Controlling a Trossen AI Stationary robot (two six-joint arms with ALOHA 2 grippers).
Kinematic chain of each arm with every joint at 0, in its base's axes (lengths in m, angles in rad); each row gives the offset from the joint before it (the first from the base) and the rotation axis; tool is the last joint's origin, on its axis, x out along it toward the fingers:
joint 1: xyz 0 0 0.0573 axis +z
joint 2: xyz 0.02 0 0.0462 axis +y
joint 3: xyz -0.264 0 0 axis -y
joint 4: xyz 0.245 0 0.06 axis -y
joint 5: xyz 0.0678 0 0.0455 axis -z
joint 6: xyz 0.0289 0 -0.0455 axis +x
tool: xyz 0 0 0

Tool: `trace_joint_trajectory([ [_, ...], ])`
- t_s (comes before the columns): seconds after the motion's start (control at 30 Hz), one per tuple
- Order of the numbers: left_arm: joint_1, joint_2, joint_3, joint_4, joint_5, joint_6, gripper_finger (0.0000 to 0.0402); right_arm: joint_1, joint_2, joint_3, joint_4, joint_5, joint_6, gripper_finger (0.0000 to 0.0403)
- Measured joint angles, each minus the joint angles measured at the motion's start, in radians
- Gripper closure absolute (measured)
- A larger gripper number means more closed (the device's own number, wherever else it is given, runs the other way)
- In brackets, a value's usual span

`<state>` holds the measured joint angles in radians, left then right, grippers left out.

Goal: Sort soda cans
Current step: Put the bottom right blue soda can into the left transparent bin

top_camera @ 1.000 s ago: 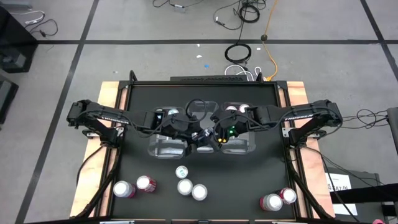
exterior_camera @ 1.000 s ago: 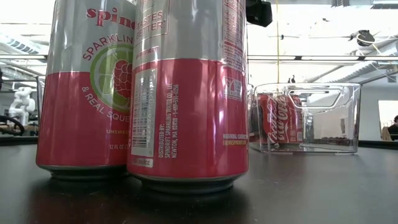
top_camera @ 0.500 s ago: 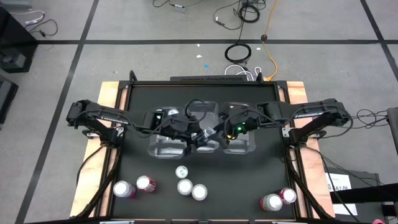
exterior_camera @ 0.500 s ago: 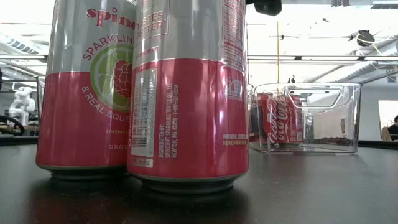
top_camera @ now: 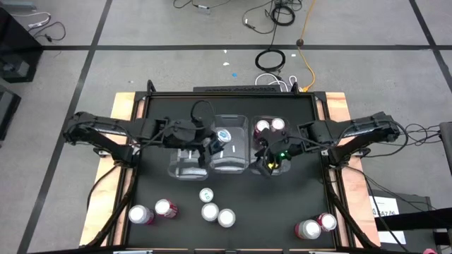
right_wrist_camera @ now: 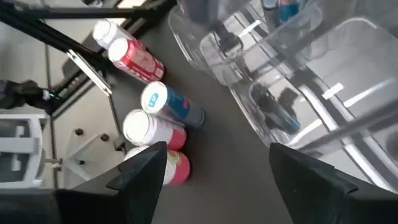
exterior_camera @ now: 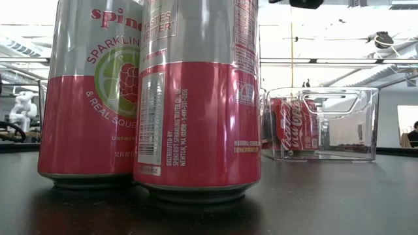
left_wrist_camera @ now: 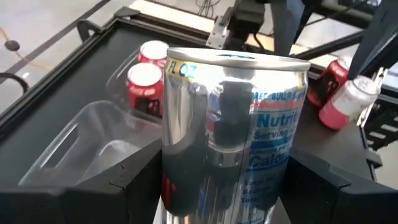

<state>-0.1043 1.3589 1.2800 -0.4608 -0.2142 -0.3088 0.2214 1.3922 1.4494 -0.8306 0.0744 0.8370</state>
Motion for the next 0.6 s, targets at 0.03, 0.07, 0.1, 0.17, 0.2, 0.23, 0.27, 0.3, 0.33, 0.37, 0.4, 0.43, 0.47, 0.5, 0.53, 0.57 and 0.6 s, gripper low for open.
trace_joint_trajectory([
  [0.03, 0.000, -0.010, 0.000, -0.021, 0.000, 0.000, 0.0130, 0.009, 0.000, 0.000, -0.011, 0.013, 0.008, 0.0126],
  [0.07, 0.000, -0.020, 0.000, -0.042, -0.001, 0.000, 0.0130, 0.020, 0.000, 0.000, -0.025, 0.030, 0.015, 0.0126],
  [0.1, 0.000, -0.029, 0.000, -0.062, -0.002, 0.000, 0.0130, 0.030, 0.000, 0.000, -0.042, 0.047, 0.020, 0.0126],
  [0.17, 0.000, -0.045, 0.000, -0.100, -0.008, -0.024, 0.0130, 0.055, 0.000, 0.000, -0.075, 0.085, 0.038, 0.0126],
  [0.2, 0.000, -0.051, 0.000, -0.121, -0.019, -0.054, 0.0130, 0.069, 0.000, 0.000, -0.090, 0.108, 0.046, 0.0126],
  [0.23, -0.001, -0.058, 0.000, -0.141, -0.039, -0.087, 0.0130, 0.083, 0.000, 0.000, -0.105, 0.129, 0.056, 0.0126],
  [0.27, -0.003, -0.068, 0.000, -0.161, -0.061, -0.115, 0.0130, 0.099, 0.000, 0.000, -0.121, 0.153, 0.067, 0.0126],
  [0.3, -0.009, -0.077, 0.000, -0.189, -0.091, -0.143, 0.0130, 0.113, 0.000, 0.000, -0.135, 0.172, 0.077, 0.0126],
  [0.33, -0.017, -0.085, -0.006, -0.208, -0.129, -0.173, 0.0130, 0.128, 0.000, 0.000, -0.148, 0.194, 0.088, 0.0126],
  [0.37, -0.025, -0.094, -0.015, -0.218, -0.172, -0.203, 0.0130, 0.144, 0.000, 0.000, -0.160, 0.215, 0.099, 0.0126],
  [0.4, -0.035, -0.104, -0.029, -0.222, -0.217, -0.227, 0.0130, 0.159, 0.000, 0.000, -0.171, 0.235, 0.109, 0.0126],
  [0.43, -0.047, -0.112, -0.044, -0.228, -0.257, -0.248, 0.0130, 0.175, 0.000, 0.000, -0.181, 0.254, 0.120, 0.0126],
  [0.47, -0.060, -0.120, -0.061, -0.234, -0.297, -0.270, 0.0130, 0.190, 0.000, 0.000, -0.190, 0.275, 0.129, 0.0126],
  [0.5, -0.073, -0.125, -0.078, -0.235, -0.338, -0.292, 0.0130, 0.204, 0.000, 0.000, -0.199, 0.294, 0.141, 0.0126],
  [0.53, -0.085, -0.129, -0.092, -0.230, -0.378, -0.316, 0.0130, 0.219, 0.000, 0.000, -0.209, 0.311, 0.152, 0.0126],
  [0.57, -0.098, -0.131, -0.108, -0.225, -0.415, -0.343, 0.0130, 0.233, 0.000, 0.000, -0.216, 0.326, 0.162, 0.0126],
  [0.6, -0.112, -0.132, -0.125, -0.225, -0.454, -0.371, 0.0130, 0.245, 0.000, 0.000, -0.222, 0.339, 0.173, 0.0126],
])
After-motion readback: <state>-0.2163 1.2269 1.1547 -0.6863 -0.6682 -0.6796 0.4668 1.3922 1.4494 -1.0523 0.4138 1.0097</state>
